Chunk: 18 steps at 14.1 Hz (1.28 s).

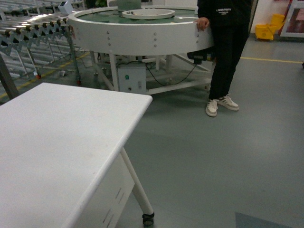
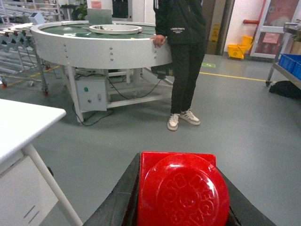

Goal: Pick red block from blue box to shelf

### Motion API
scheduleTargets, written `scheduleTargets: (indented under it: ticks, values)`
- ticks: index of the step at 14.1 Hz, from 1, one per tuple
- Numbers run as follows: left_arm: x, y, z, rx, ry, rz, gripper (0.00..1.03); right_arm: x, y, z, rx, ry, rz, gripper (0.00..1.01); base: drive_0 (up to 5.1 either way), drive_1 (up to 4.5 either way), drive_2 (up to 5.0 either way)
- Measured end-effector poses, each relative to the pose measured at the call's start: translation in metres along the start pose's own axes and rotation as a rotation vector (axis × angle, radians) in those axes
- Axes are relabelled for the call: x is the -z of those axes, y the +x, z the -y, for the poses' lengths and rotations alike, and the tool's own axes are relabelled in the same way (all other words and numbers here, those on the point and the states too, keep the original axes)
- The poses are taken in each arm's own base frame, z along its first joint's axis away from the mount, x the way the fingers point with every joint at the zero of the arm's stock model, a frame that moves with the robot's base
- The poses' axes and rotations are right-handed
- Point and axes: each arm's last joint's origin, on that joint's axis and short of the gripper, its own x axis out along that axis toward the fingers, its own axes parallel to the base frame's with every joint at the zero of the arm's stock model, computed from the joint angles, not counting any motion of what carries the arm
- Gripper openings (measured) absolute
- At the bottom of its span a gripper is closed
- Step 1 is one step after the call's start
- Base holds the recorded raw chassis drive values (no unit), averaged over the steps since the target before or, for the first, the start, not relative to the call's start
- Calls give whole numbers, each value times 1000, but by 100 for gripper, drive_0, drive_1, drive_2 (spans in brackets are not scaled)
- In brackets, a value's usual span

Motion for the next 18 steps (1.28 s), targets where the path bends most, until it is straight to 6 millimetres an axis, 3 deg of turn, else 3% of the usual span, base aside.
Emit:
scheduleTargets:
  ticks: [12,18]
  values:
    - [0,0,0,0,0,0,98,0,0,0,0,0,0,27,-154,-146,-163]
    - [0,0,0,2,0,2,98,0,0,0,0,0,-3,27,6,439,-427]
